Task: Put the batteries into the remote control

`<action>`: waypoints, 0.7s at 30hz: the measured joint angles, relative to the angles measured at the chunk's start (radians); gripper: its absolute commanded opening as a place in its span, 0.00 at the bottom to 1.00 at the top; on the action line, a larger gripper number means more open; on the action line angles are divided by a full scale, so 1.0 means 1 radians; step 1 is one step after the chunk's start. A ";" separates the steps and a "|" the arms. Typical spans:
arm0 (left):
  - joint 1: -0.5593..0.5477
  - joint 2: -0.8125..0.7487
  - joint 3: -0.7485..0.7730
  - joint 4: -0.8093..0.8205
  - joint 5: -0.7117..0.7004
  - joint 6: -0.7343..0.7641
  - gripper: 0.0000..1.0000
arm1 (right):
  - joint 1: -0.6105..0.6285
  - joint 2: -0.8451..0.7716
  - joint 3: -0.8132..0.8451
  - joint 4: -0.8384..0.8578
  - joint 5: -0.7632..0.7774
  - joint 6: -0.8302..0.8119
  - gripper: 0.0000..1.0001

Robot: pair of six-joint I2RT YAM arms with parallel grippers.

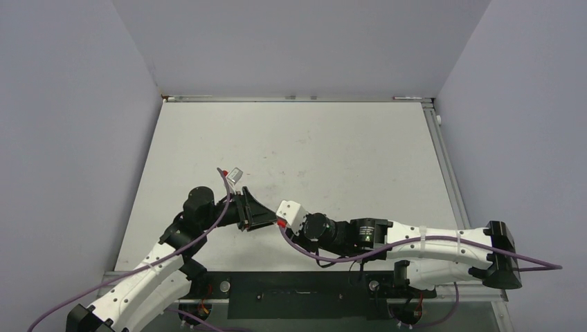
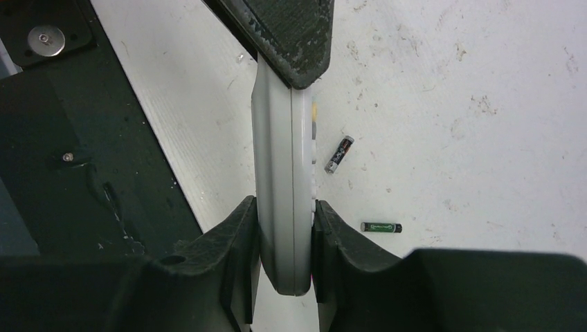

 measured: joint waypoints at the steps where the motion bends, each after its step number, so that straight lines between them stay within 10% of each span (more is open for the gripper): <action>1: 0.000 0.000 -0.002 0.002 0.000 -0.003 0.04 | 0.002 0.000 0.000 0.000 0.000 0.000 0.08; 12: 0.002 -0.042 -0.019 0.008 -0.001 0.006 0.87 | -0.006 0.011 0.017 -0.030 -0.027 0.019 0.08; 21: 0.005 -0.074 -0.015 -0.029 -0.018 0.082 0.96 | -0.187 0.011 0.043 -0.063 -0.259 0.031 0.08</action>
